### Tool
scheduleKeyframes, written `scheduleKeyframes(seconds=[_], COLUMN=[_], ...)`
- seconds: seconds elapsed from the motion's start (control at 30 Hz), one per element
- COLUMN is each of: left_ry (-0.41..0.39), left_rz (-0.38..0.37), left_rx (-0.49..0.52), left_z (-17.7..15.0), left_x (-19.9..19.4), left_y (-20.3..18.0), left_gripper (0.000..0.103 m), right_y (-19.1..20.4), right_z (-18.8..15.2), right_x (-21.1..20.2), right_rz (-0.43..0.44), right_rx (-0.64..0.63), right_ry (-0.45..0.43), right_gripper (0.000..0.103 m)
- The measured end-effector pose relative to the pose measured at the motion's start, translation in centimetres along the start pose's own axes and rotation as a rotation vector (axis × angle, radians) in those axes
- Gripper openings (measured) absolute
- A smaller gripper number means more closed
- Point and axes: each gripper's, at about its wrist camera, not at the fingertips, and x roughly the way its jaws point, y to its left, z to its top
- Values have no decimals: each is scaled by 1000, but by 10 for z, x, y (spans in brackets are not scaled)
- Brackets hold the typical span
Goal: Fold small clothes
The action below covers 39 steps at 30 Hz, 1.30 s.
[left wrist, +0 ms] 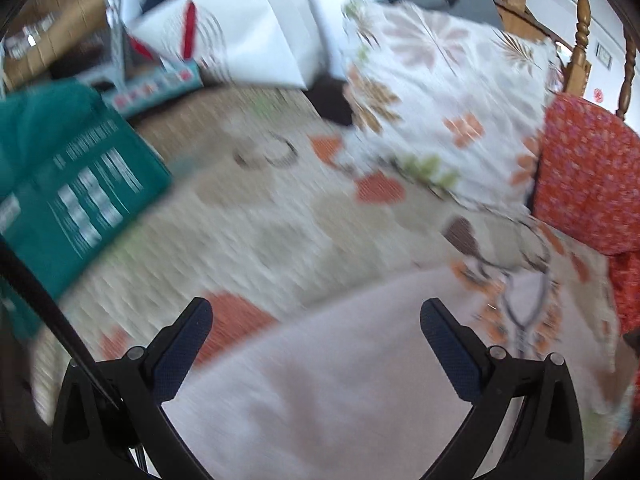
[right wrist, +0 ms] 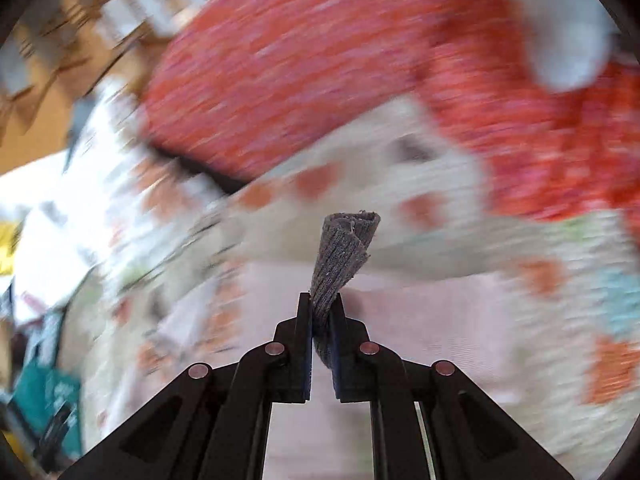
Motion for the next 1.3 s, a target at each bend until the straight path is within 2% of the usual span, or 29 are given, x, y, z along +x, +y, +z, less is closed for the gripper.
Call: scheduleKeyframes(seconds=[0.07,0.1,0.13,0.17,0.23,0.3,0.43,0.53,0.6,0.67,0.83,0.9,1.23,1.27,1.3], left_ry=[-55,-54,-13,37,70,78,91,110,100,88,86,92,102,102,101], left_rz=[56,74,93,82,1,-3,-12,-23,-9,3,23,28,47,41,40], left_rx=[-7,-15,-31,-52,-113,-145,-219,-273,-296,-305,-326,-333,-408,-417,-422], left_z=[-4,-8,-12,-13,-13,-13,-10,-7,-3,0,0,0,-4,-5,-5], left_x=[2,5,14,20,25,26,27,30,30,30,28,29,28,27,27], left_y=[18,24,31,37,50,59,76,89,95,100,111,114,138,139,140], left_gripper=[103,103,103,103,103,103,103,103,103,103,103,103,103,103,103], right_y=[51,71,99,114,159,188,234,253,266,275,298,301,311,320,327], right_z=[-17,-24,-33,-42,-62,-78,-120,-139,-154,-164,-186,-189,-188,-188,-189], right_x=[33,44,61,68,93,113,143,168,179,184,188,184,159,158,157], right_rz=[100,135,173,192,244,273,272,262,234,263,355,351,378,382,380], right_rx=[-29,-39,-55,-66,-96,-121,-210,-278,-337,-374,-485,-515,-559,-580,-610], right_ry=[60,83,113,128,172,211,291,353,373,420,518,510,461,457,452], right_gripper=[8,8,8,8,8,8,8,13,24,31,34,37,38,44,54])
